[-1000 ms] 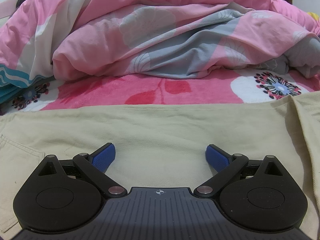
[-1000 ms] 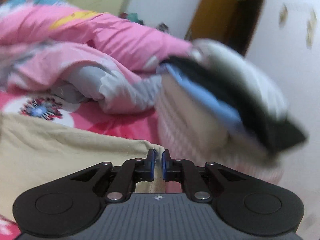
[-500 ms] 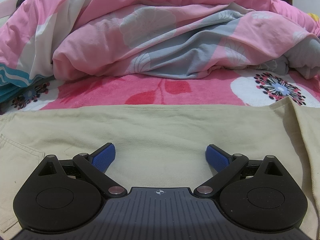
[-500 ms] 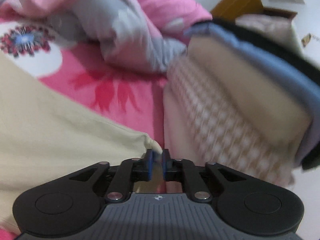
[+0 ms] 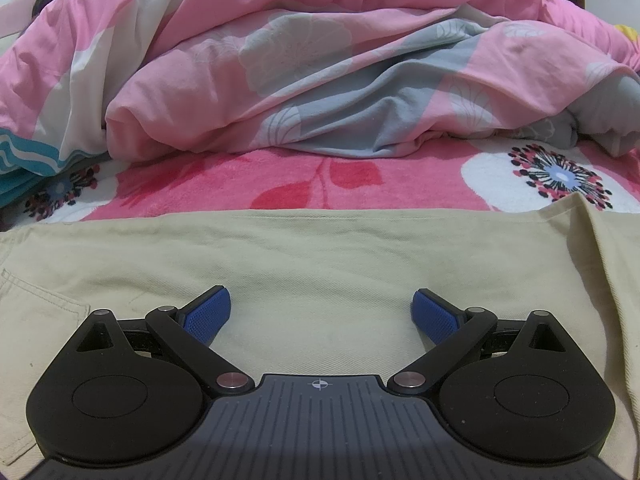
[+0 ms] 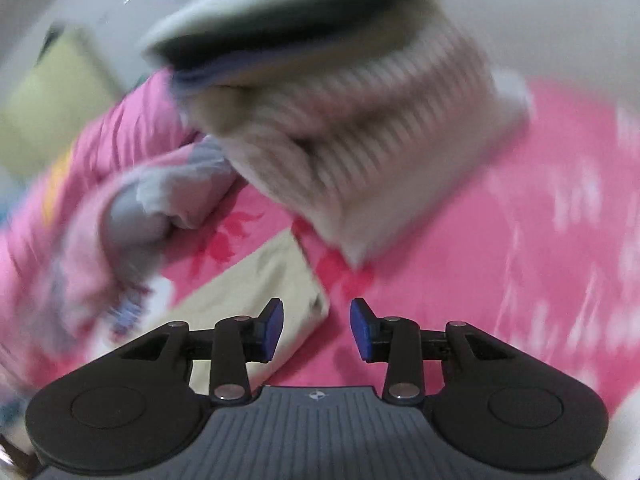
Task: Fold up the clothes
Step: 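Pinch the trouser leg corner with the right tool and pull it flat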
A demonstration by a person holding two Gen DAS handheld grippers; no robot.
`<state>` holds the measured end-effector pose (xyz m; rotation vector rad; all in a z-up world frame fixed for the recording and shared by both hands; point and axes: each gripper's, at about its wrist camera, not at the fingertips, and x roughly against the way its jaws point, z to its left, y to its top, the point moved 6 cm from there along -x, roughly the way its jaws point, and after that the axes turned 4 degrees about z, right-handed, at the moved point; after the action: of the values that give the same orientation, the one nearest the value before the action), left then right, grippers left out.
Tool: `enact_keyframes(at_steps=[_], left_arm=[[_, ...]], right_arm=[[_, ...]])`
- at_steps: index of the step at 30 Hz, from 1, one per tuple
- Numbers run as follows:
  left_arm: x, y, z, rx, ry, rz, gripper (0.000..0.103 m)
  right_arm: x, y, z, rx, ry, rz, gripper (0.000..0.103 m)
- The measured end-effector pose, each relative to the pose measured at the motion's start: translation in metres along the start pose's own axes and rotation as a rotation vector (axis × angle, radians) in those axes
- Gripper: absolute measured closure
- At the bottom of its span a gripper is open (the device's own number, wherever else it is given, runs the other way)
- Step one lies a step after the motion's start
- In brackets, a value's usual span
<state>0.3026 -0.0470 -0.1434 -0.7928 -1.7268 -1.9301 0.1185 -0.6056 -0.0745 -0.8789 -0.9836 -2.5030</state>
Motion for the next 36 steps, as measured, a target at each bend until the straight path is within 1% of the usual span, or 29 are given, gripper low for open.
enact_keyframes(at_steps=[1, 3, 5, 6, 7, 8, 9, 14, 15, 18, 21, 22, 25, 26, 27, 29, 30, 33, 34, 36], left_arm=[[0.000, 0.000, 0.000, 0.000, 0.000, 0.000, 0.004], [0.000, 0.000, 0.000, -0.001, 0.001, 0.000, 0.004], [0.000, 0.000, 0.000, -0.001, 0.002, 0.001, 0.004], [0.000, 0.000, 0.000, -0.002, 0.002, 0.001, 0.004], [0.000, 0.000, 0.000, -0.002, 0.002, 0.001, 0.004], [0.000, 0.000, 0.000, -0.002, 0.003, 0.001, 0.003], [0.000, 0.000, 0.000, -0.002, 0.003, 0.001, 0.003], [0.000, 0.000, 0.000, -0.002, 0.003, 0.001, 0.003], [0.000, 0.000, 0.000, -0.002, 0.003, 0.001, 0.003], [0.000, 0.000, 0.000, -0.002, 0.003, 0.001, 0.003], [0.000, 0.000, 0.000, -0.001, 0.002, 0.001, 0.003], [0.000, 0.000, 0.000, -0.001, 0.002, 0.001, 0.003], [0.000, 0.000, 0.000, 0.000, 0.002, 0.001, 0.003], [0.000, 0.000, 0.000, 0.000, 0.001, 0.001, 0.003], [0.000, 0.000, 0.000, 0.000, 0.002, 0.001, 0.003], [0.000, 0.000, 0.000, 0.000, 0.002, 0.001, 0.003], [0.000, 0.000, 0.000, 0.000, 0.002, 0.001, 0.003], [0.000, 0.000, 0.000, 0.000, 0.002, 0.001, 0.003], [0.000, 0.000, 0.000, 0.000, 0.002, 0.001, 0.003], [-0.001, 0.000, 0.000, 0.002, 0.001, 0.002, 0.003]], right_arm=[[-0.005, -0.004, -0.004, -0.045, 0.033, 0.020, 0.065], [-0.016, -0.010, -0.002, -0.089, 0.078, 0.048, 0.065], [-0.028, -0.009, 0.001, -0.108, 0.085, 0.052, 0.065], [-0.033, -0.008, 0.001, -0.120, 0.089, 0.048, 0.070], [-0.037, -0.007, 0.001, -0.121, 0.092, 0.042, 0.073], [-0.040, -0.006, 0.001, -0.114, 0.093, 0.033, 0.090], [-0.043, -0.005, 0.002, -0.108, 0.095, 0.024, 0.098], [-0.031, -0.005, 0.011, -0.020, 0.084, -0.066, 0.098], [-0.030, -0.007, 0.009, -0.011, 0.076, -0.070, 0.098], [-0.034, -0.013, -0.006, -0.008, 0.038, -0.046, 0.098], [-0.039, -0.020, -0.020, -0.045, 0.026, -0.029, 0.098], [-0.035, -0.019, -0.022, -0.053, 0.013, -0.048, 0.098], [-0.017, -0.013, -0.025, -0.038, -0.078, -0.140, 0.097], [-0.009, -0.011, -0.023, -0.013, -0.116, -0.178, 0.097], [-0.001, -0.010, -0.018, 0.012, -0.133, -0.207, 0.097], [0.006, -0.015, 0.010, 0.103, -0.090, -0.220, 0.097], [0.002, -0.024, 0.032, 0.185, -0.046, -0.194, 0.097], [-0.023, -0.063, 0.108, 0.462, 0.109, -0.063, 0.096], [-0.035, -0.079, 0.129, 0.541, 0.142, -0.018, 0.096], [-0.060, -0.111, 0.162, 0.689, 0.171, 0.065, 0.096]])
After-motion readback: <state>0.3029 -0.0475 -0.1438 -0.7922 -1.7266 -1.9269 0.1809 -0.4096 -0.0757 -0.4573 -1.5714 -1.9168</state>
